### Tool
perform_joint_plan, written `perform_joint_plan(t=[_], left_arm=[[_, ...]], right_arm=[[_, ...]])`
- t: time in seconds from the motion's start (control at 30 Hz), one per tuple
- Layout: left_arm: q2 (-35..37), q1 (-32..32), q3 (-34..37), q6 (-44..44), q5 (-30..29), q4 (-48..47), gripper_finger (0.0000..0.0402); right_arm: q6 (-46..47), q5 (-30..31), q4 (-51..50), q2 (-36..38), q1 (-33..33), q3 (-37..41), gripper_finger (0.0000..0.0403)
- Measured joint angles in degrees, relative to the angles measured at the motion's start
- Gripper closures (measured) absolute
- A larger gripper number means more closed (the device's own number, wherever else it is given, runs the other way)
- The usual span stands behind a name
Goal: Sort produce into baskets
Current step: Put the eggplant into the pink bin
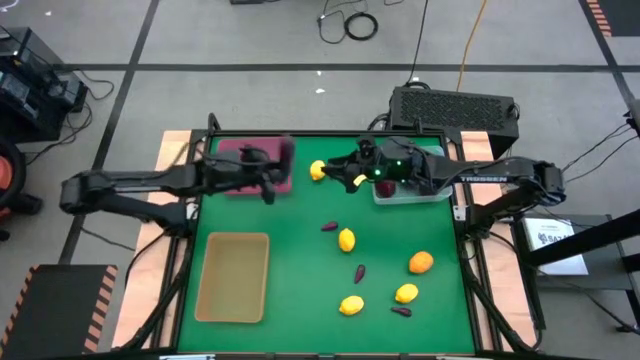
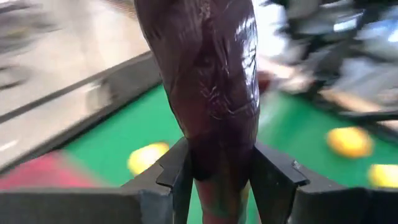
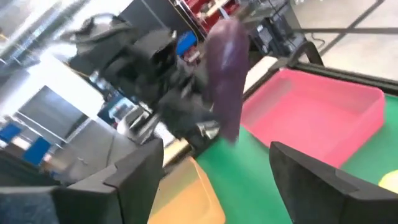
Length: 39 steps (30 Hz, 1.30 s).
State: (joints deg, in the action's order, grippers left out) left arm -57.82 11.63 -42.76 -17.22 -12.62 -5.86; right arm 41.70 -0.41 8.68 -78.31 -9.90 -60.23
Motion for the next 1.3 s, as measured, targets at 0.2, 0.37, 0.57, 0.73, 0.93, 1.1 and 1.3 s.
perform_joint_plan(t=[0.2, 0.37, 0.57, 0.73, 0.93, 1.1, 1.3], left_arm=[[7.8, 6.8, 0.0, -7.7, -15.3, -27.2, 0.0265], [8.5, 12.4, 0.0, -15.0, -17.1, -40.5, 0.0265], [5.0, 18.1, 0.0, -13.3, -16.6, -41.9, 0.0265], [-0.2, 22.3, 0.0, -10.6, -11.0, -41.5, 0.0265], [-6.6, 25.7, 0.0, -9.3, -6.2, -41.4, 0.0265], [-9.9, 26.6, 0.0, -5.2, -6.1, -41.0, 0.0265], [-12.1, 26.6, 0.0, -4.6, -6.2, -40.1, 0.0265]], right_arm=[[-0.6, 0.0, -3.9, 0.7, -0.2, 0.0, 0.0124], [-0.9, 0.1, -4.3, 0.7, -0.2, 0.0, 0.0124], [-2.1, 0.3, -4.3, 0.7, -0.2, 0.0, 0.0124], [-2.6, 0.3, -4.3, 0.7, -0.2, 0.0, 0.0124], [-3.4, 0.3, -4.3, 0.7, -0.1, 0.0, 0.0124], [-3.4, 0.3, -5.1, 0.7, -0.1, 0.0, 0.0124], [-2.3, 0.1, -7.6, 0.7, 0.2, 0.0, 0.0124]])
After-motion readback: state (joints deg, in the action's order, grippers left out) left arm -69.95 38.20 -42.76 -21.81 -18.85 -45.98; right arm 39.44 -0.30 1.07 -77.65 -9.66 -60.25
